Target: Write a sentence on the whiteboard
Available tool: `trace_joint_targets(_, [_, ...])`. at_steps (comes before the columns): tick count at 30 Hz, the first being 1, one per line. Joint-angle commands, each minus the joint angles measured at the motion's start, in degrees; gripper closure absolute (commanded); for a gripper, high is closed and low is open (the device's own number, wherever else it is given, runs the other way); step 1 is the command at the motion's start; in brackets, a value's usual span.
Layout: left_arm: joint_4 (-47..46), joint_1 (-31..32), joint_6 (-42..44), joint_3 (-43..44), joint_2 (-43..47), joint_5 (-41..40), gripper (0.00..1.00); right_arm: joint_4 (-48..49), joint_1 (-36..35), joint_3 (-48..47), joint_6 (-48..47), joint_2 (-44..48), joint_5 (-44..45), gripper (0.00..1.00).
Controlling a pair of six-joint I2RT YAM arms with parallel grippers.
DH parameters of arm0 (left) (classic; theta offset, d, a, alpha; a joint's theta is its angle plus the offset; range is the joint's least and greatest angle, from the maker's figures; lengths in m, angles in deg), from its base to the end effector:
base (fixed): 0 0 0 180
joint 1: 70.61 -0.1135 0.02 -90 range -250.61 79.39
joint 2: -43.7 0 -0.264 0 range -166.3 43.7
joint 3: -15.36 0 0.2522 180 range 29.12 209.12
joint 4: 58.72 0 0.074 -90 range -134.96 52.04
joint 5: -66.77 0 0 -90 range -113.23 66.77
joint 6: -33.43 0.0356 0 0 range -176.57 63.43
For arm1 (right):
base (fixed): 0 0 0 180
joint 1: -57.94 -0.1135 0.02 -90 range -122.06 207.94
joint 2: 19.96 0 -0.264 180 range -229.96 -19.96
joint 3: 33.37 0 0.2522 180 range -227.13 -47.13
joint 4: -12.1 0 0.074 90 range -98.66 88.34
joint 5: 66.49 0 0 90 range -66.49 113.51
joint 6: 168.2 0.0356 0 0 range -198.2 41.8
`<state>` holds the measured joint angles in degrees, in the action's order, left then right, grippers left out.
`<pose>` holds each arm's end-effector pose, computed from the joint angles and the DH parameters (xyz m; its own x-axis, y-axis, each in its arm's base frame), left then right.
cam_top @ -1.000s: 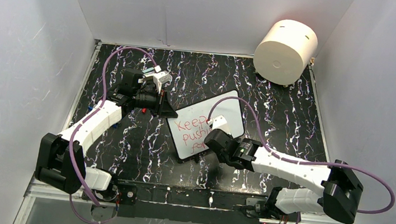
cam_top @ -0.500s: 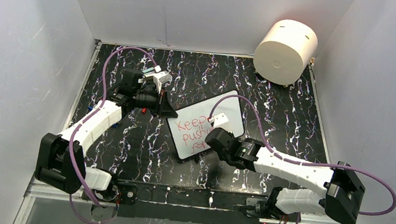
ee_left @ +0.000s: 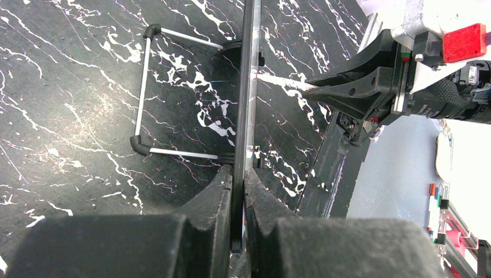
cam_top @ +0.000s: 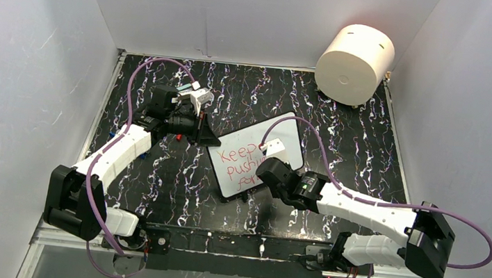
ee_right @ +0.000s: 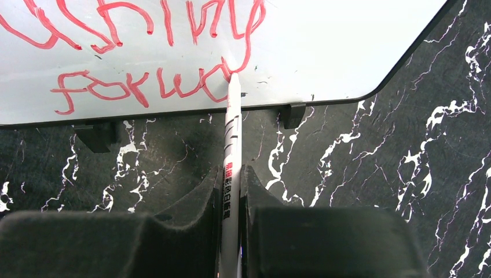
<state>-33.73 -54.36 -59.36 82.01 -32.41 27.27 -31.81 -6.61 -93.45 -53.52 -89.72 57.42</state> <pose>0.2660 -0.1061 0.2737 -0.5808 0.1371 -0.8024 0.7615 0.4398 -0.4761 0.1205 0.2070 0.2355 -0.5677 -0.3866 -0.7268 -0.4072 0.8992 -0.1601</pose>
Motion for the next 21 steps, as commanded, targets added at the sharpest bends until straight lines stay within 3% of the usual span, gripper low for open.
trace_joint_targets(1, [4.2,0.4,1.7,-0.9,-2.4,-7.9,1.0,1.2,0.4,-0.8,1.2,-0.6,0.0,1.0])
trace_joint_targets(21, [4.2,0.4,1.7,-0.9,-2.4,-8.1,1.0,-1.0,1.3,1.0,3.1,-0.7,-0.1,1.0])
